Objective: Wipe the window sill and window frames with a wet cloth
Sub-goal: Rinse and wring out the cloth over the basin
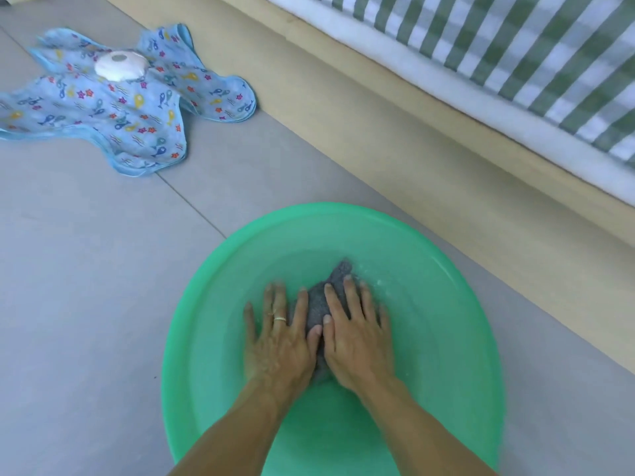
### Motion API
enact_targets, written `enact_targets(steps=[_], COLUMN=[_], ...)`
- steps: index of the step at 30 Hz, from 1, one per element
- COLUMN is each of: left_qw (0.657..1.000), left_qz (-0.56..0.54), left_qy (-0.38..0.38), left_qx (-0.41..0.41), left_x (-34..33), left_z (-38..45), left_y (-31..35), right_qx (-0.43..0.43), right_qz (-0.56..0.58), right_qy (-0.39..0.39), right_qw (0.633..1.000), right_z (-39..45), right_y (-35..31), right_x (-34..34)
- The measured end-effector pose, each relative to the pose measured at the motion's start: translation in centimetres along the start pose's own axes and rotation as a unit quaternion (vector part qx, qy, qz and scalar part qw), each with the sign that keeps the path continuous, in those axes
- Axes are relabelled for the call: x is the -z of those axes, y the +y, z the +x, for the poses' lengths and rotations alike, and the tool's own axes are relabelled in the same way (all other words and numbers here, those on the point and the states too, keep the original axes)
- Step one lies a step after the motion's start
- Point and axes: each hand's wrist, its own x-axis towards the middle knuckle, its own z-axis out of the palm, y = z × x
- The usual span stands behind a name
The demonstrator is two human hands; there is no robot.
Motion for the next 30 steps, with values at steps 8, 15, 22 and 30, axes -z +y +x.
enact_targets(steps=[8,15,22,30], left_qw=[0.949,0.743,0.951,0.904], left_qz=[-0.269,-0.586,-0.246,-0.381], left_qy=[-0.009,-0.114,0.006,-0.006], left_qx=[0.164,0.303,0.187,0.191], left_x=[4.6,6.0,5.3,3.6], left_z=[0.3,2.3,0.4,1.5], left_y=[1.5,2.1,2.0,2.2], right_qx=[-0.238,-0.288,-0.281,-0.301], right_qz=[0.21,0.442,0.29,0.469], right_qy=[-0.052,0.068,0.103,0.051], right_qw=[0.947,0.847,0.909,0.829], right_z=[1.2,1.3,1.7,0.9], right_y=[-1.3,-4.8,-1.4,-3.7], right_x=[3.1,4.1,3.1,2.7])
